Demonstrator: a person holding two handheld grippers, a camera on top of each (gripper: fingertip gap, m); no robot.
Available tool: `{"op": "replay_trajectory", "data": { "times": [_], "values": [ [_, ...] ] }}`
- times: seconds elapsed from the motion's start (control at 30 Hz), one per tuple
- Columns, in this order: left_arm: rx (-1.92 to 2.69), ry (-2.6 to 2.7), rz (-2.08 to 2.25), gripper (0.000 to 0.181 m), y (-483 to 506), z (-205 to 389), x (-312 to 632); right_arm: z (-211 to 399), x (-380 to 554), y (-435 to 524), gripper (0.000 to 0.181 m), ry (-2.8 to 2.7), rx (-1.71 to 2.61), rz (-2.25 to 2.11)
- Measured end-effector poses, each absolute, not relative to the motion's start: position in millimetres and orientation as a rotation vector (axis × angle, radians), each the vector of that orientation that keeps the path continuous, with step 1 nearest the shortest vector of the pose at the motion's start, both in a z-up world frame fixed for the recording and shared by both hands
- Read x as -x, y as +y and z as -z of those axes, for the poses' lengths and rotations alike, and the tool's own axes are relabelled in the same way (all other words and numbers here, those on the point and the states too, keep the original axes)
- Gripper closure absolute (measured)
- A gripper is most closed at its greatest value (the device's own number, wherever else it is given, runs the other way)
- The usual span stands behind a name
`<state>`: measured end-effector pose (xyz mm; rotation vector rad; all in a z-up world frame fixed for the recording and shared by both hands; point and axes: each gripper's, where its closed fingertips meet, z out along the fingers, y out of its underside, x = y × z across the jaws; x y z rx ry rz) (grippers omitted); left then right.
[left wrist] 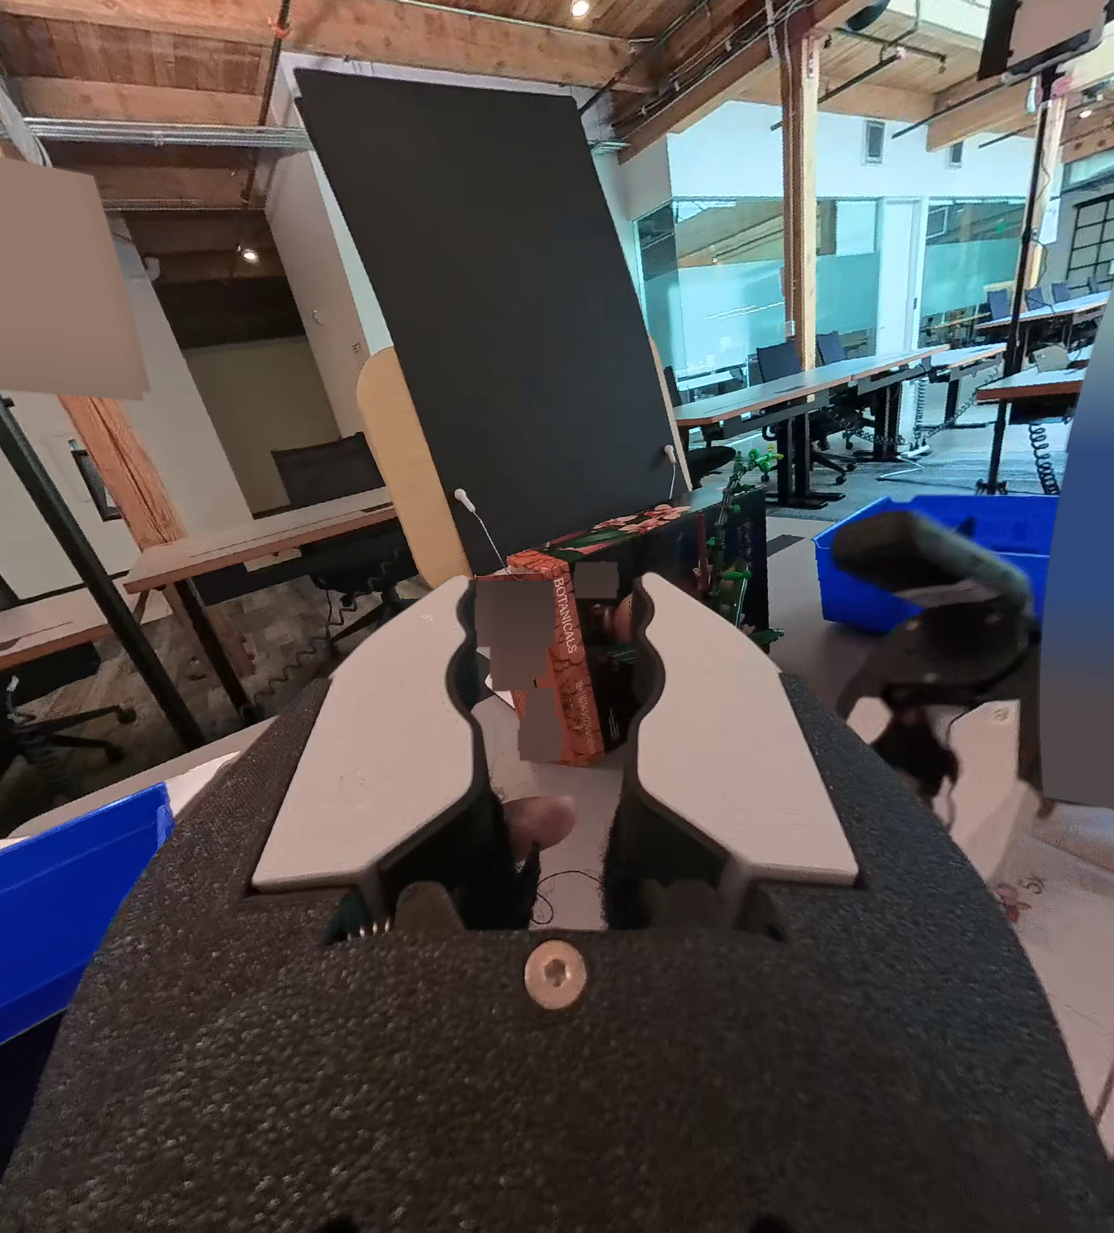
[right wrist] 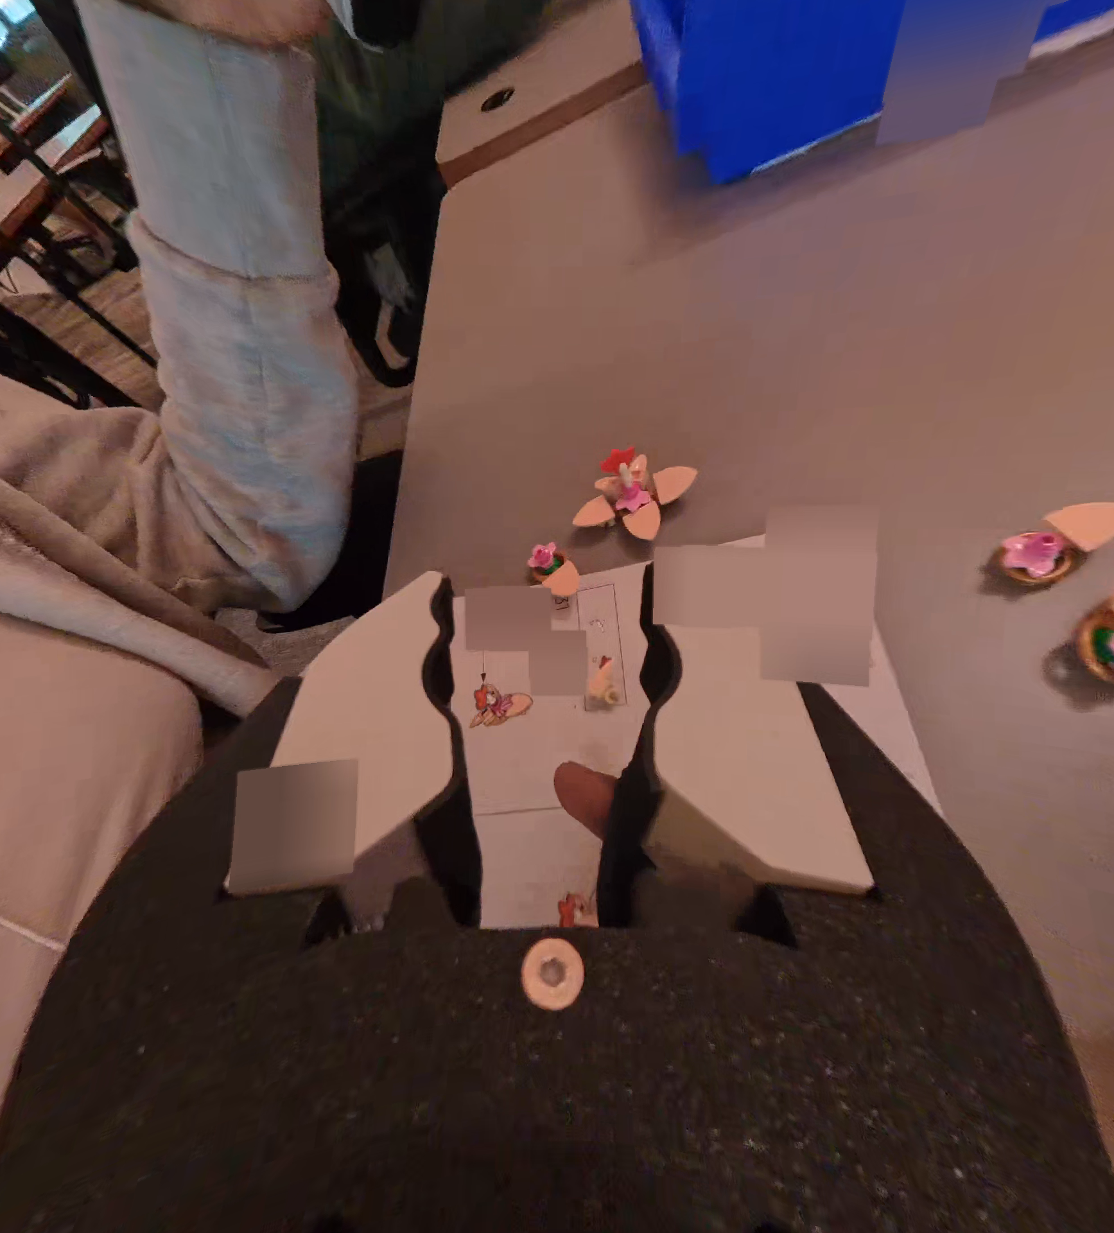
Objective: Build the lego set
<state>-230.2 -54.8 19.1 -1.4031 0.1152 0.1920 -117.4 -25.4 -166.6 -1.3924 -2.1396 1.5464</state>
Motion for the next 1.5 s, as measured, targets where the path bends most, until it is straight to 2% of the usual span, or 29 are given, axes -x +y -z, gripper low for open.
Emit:
{"op": "replay_trajectory", "data": {
  "times": [0.23,0.63,0.83,1.1,1.3,1.5],
  "values": [
    [1.375,0.154,-0.196,0.143,-62.5,-24.6,224.9,209.8,157.5,-39.3,0.144,-2.176,1.868,-1.623],
    [1.345,0.146,-0.221,0.145,-74.3,-36.0,227.9,227.3,166.9,-50.0,0.154,-2.167,2.265,-1.681],
    [1.337,0.147,-0.226,0.145,-76.9,-37.8,228.3,228.6,170.1,-54.8,0.160,-2.185,2.273,-1.687],
    [1.335,0.146,-0.230,0.145,-77.7,-37.7,230.0,229.0,171.1,-58.9,0.179,-2.275,2.096,-1.659],
    [1.345,0.152,-0.240,0.145,-75.6,-36.1,229.7,216.6,170.6,-51.2,0.180,-2.362,1.892,-1.547],
    [1.357,0.157,-0.246,0.145,-72.2,-34.0,229.1,179.8,160.1,-15.6,0.180,-2.444,1.654,-1.230]
  ]
}}
